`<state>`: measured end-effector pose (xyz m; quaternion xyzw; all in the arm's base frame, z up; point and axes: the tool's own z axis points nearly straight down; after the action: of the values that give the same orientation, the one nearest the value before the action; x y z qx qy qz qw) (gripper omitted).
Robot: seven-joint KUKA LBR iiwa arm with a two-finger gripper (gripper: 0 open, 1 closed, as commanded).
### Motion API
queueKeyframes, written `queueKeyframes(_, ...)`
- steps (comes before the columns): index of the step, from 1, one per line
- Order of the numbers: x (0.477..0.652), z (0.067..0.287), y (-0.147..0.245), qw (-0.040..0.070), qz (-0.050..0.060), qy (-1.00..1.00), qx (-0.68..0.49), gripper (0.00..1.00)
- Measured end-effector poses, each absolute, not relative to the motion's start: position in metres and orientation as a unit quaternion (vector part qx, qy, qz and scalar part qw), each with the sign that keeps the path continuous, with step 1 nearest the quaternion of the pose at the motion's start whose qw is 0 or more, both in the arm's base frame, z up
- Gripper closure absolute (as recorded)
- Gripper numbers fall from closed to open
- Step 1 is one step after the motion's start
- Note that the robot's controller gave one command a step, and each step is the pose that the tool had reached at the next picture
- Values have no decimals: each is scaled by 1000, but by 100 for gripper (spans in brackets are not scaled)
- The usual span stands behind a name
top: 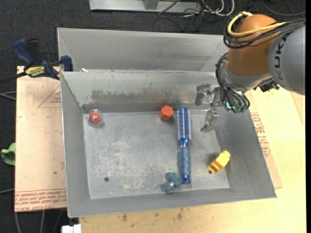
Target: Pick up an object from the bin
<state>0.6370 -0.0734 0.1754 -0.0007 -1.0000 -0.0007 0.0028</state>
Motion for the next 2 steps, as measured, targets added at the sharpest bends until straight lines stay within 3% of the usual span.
queueKeyframes(1, 633, 80, -12, 2, -1, -978, 209, 0)
queueKeyframes(2, 626, 70, -33, -1, 0, -955, 297, 0)
